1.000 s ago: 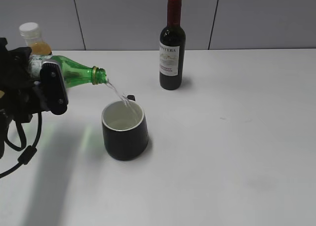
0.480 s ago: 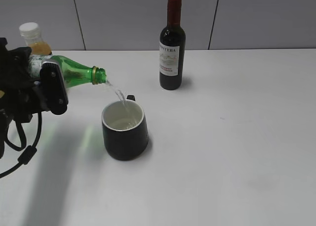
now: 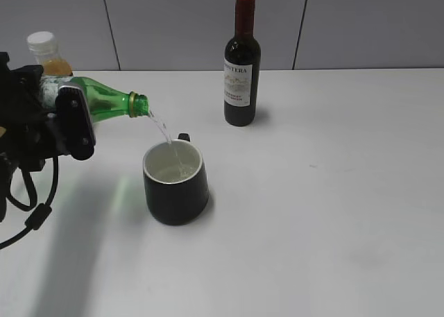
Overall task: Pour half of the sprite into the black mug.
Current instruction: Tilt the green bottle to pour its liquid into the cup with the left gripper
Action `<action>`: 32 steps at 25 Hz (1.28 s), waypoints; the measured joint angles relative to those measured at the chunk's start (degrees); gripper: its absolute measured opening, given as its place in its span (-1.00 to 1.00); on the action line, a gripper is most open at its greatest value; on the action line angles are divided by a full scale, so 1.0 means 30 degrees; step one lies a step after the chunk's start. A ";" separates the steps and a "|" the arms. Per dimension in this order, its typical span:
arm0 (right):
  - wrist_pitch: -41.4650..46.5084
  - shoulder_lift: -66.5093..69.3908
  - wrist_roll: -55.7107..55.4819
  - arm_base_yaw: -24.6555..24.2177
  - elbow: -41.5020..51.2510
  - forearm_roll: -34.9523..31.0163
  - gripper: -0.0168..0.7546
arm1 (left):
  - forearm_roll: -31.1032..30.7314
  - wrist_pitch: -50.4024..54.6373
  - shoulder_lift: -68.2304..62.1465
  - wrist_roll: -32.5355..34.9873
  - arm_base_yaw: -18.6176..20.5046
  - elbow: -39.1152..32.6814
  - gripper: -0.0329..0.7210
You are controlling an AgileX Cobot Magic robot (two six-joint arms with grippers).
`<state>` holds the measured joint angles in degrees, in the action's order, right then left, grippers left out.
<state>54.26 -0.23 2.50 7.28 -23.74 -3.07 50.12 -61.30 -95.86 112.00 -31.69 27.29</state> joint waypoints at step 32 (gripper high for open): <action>0.0000 0.0000 0.0000 0.0000 0.0000 0.0000 0.57 | 0.0642 0.0578 0.0000 -0.2384 0.0000 0.0022 0.29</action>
<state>54.26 -0.23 2.50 7.28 -23.74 -3.07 52.04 -59.57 -95.86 104.85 -31.69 27.35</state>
